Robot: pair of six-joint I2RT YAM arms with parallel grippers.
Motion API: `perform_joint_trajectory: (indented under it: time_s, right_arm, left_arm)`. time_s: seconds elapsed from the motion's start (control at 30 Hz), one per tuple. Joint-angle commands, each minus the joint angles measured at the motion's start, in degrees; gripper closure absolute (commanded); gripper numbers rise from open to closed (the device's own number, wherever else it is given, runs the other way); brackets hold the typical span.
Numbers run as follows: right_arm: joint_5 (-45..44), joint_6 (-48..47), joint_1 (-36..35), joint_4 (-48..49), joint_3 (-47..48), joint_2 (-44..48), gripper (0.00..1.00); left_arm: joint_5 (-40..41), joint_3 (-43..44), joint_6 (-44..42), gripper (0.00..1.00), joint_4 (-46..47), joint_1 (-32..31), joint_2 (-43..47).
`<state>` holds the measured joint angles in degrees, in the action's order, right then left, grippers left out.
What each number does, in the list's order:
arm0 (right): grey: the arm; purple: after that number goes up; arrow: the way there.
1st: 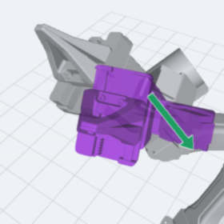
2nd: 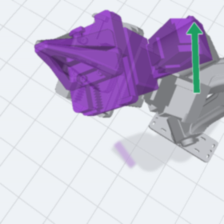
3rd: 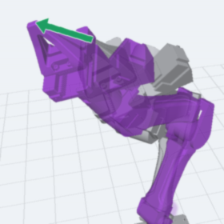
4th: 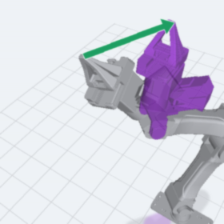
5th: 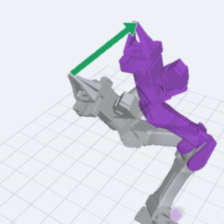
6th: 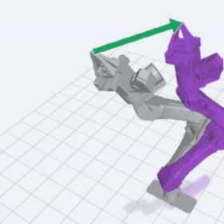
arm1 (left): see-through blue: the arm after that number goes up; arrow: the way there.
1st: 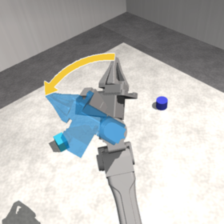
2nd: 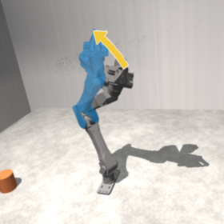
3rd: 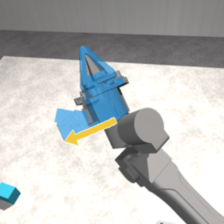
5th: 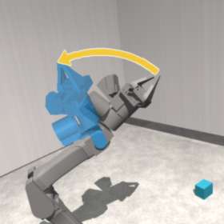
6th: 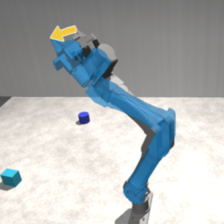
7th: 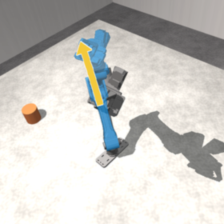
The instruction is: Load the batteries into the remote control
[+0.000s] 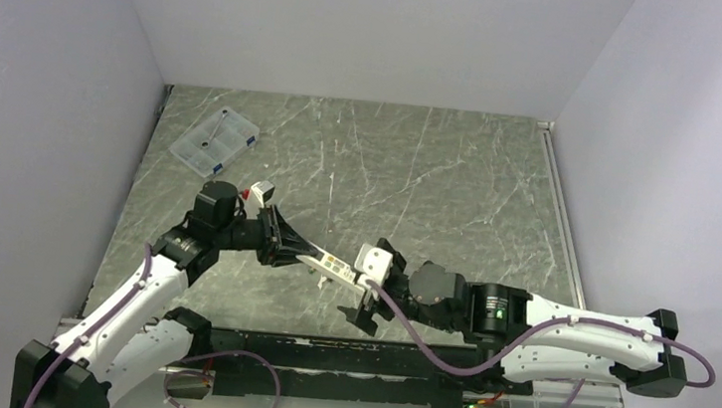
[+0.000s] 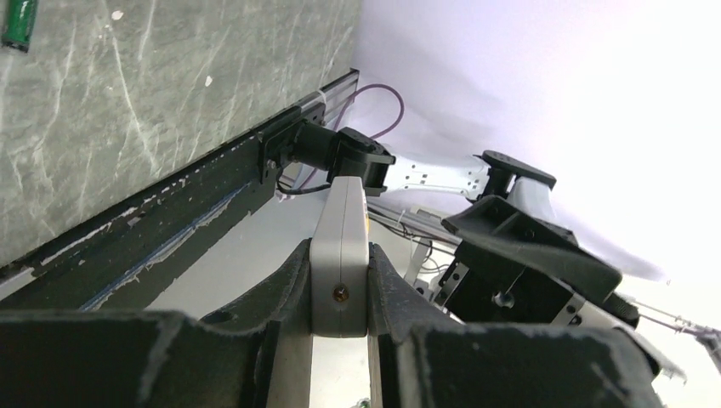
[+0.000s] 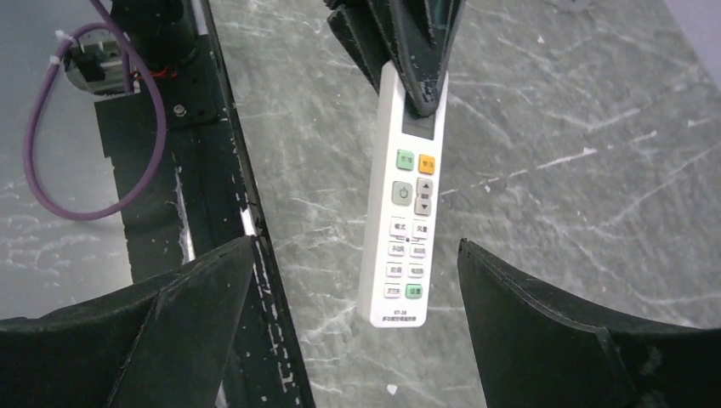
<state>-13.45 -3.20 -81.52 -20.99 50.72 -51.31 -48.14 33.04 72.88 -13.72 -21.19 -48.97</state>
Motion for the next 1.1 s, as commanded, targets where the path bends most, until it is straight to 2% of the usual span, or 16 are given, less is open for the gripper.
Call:
perform_joint_trajectory:
  time_s: [0.0,0.2,0.43,0.6,1.07]
  right_arm:
    - [-1.01,-10.12,-2.44,9.90,-3.16,1.03,0.08]
    - [-2.10,-19.18,-4.93,16.52,-7.03,0.76,0.11]
    - [-5.60,-26.37,-7.12,22.82,-10.15,-1.43,0.12]
    - [-8.44,-29.12,-7.60,26.09,-11.23,-3.37,0.13]
    - [-13.65,-33.93,-9.00,28.95,-12.61,-7.87,0.22]
  left_arm:
    - [3.59,1.13,3.45,1.00,-5.97,0.01,2.02]
    - [3.93,1.57,4.98,1.00,-9.60,0.01,1.99]
    - [2.68,-1.07,12.64,1.00,-6.27,0.01,4.42]
    - [0.96,-3.20,17.84,1.00,-4.87,0.05,5.42]
    - [-0.47,-6.24,23.86,1.00,-2.86,0.09,8.13]
